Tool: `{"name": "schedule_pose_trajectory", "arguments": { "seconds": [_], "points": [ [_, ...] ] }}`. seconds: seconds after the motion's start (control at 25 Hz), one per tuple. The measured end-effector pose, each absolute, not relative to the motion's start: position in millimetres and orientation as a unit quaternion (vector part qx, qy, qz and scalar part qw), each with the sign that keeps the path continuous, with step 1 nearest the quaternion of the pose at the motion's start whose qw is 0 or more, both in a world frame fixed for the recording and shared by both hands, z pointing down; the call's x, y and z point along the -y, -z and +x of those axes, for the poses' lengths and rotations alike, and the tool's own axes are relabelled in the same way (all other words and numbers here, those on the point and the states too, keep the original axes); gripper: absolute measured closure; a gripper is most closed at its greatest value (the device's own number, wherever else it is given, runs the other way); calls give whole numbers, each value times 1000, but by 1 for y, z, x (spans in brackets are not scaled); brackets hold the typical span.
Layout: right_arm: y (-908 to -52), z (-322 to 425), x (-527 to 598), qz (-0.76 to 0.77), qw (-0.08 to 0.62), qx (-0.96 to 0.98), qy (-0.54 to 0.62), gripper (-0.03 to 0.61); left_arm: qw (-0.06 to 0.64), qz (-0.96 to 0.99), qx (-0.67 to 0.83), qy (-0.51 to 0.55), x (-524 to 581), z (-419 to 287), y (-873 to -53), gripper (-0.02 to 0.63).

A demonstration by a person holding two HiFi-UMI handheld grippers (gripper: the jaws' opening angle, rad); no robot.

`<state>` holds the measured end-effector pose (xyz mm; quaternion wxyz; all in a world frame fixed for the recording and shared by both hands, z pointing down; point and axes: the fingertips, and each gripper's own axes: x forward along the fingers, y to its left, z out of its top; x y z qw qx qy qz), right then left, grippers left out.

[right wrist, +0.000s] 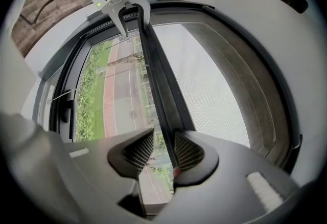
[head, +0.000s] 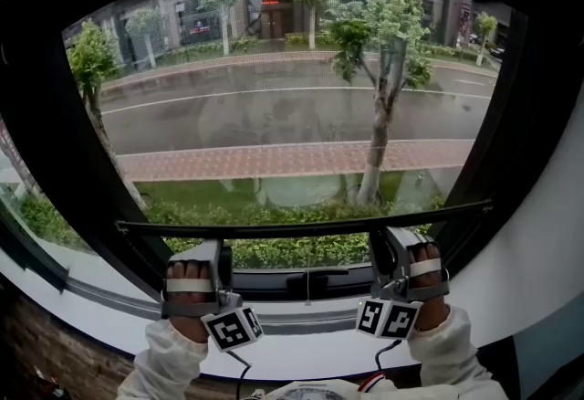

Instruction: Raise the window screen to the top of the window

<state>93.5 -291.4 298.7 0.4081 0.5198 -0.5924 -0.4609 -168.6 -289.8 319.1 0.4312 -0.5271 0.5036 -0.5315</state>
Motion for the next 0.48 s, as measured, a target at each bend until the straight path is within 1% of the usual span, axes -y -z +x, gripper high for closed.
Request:
{"name": "schedule_pose_trajectory", "arguments": {
  "seconds": [0.48],
  "points": [
    [-288,91,288,532,393,583,472,456,441,-524,-512,519,287,-170,-310,410]
  ]
}}
